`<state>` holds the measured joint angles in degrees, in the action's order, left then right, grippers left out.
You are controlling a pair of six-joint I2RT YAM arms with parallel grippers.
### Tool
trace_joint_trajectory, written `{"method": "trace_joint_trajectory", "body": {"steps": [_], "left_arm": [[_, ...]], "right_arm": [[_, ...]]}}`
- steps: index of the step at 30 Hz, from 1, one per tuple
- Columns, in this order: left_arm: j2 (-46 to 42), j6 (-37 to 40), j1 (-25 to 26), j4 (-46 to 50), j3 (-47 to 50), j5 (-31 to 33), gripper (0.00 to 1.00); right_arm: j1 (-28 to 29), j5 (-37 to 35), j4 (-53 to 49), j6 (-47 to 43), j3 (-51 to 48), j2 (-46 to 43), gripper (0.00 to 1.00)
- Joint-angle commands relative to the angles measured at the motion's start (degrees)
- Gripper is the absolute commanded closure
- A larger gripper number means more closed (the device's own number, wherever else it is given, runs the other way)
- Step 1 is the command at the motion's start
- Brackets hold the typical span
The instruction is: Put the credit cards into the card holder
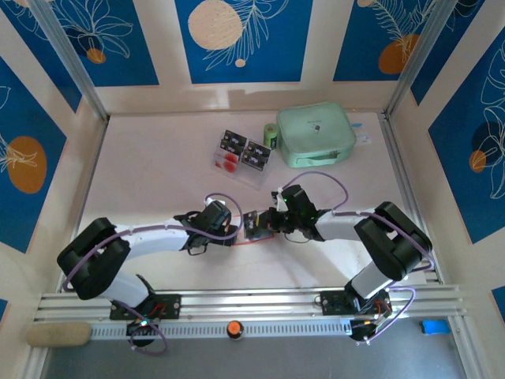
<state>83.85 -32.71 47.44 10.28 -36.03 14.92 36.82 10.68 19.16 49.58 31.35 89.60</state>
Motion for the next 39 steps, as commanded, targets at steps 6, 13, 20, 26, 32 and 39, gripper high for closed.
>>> {"method": "trace_joint_trajectory", "body": {"steps": [6,13,20,26,32,39], "left_arm": [[0.86,-0.78,0.48,1.93,1.70,0.44,0.00],[0.96,-0.77,0.49,1.80,1.94,0.46,0.00],[1.05,-0.72,0.48,1.75,2.06,0.46,0.00],[1.22,-0.72,0.48,1.59,2.02,0.41,0.00],[1.31,-0.81,0.47,1.46,2.11,0.46,0.00],[1.84,-0.78,0.48,1.03,2.15,0.29,0.00]], "right_arm": [[0.96,-2.11,0.18,1.26,-2.89,-0.62,1.00],[1.41,-3.11,-0.51,1.57,-3.91,-2.30,1.00],[1.59,-2.72,-1.96,0.82,-3.11,-2.27,1.00],[1.59,-1.17,-2.81,0.61,-1.74,-0.27,1.00],[1.59,0.10,-3.90,0.25,-0.13,1.42,1.00],[1.61,1.60,-4.74,-0.05,1.50,3.49,1.00]]}}
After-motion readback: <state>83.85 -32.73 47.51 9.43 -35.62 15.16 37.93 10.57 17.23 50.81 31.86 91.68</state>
